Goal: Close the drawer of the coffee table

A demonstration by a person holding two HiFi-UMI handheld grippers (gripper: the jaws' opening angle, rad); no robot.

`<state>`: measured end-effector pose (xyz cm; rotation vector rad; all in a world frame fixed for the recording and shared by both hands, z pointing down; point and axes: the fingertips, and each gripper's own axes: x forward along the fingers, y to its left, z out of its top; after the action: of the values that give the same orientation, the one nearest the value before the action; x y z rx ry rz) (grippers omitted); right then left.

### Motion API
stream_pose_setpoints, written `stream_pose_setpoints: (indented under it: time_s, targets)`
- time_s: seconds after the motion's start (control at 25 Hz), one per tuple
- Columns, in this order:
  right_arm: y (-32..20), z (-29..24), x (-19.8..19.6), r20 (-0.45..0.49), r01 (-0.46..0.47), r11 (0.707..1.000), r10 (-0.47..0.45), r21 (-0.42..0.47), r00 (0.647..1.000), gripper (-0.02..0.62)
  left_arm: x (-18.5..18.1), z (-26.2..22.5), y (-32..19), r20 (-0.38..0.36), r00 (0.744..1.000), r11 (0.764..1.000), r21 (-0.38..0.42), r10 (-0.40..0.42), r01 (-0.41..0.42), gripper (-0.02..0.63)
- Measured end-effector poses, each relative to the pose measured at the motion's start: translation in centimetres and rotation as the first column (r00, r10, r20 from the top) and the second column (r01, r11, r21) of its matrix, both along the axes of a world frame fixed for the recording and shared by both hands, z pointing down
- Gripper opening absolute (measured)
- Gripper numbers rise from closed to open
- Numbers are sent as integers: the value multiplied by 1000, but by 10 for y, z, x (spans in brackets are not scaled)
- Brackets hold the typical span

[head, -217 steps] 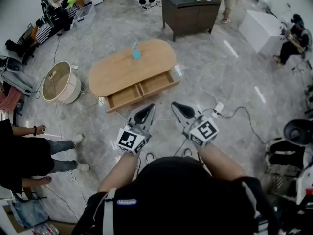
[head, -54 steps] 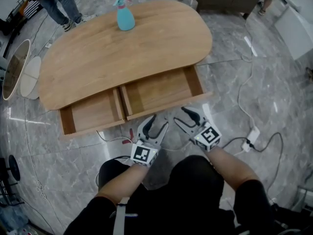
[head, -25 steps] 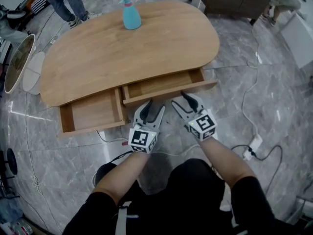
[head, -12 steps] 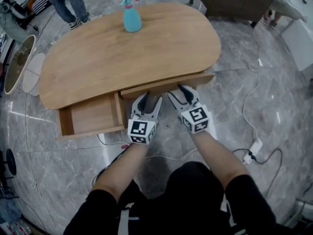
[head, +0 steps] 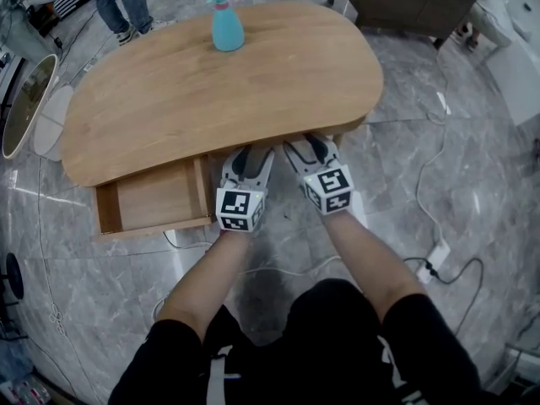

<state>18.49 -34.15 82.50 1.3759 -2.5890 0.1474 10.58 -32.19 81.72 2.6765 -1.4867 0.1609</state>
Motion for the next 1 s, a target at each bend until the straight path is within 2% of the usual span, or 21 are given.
stream_pose_setpoints:
  time_s: [0.6,0.76,0.92,1.0]
  targets:
    - [-9,1,-3,-12,0,1000,1,18,1000,199,-5,0,-10,13,1000,1000,24,-3,2,173]
    - [5,5,-10,-30,29,1000,-28,3,999,199,-3,4,-5,-6,1000,1000,2,-3,3,186]
    - [29,5,-13,-13,43,999,-42,27,999,199,8,10,16,-13,999,1000,-2,31,-31,184]
    - [41,3,-15,-5,55,998,-55,36,998,198,9,9,25,-39,999,999,3,33,-32,184]
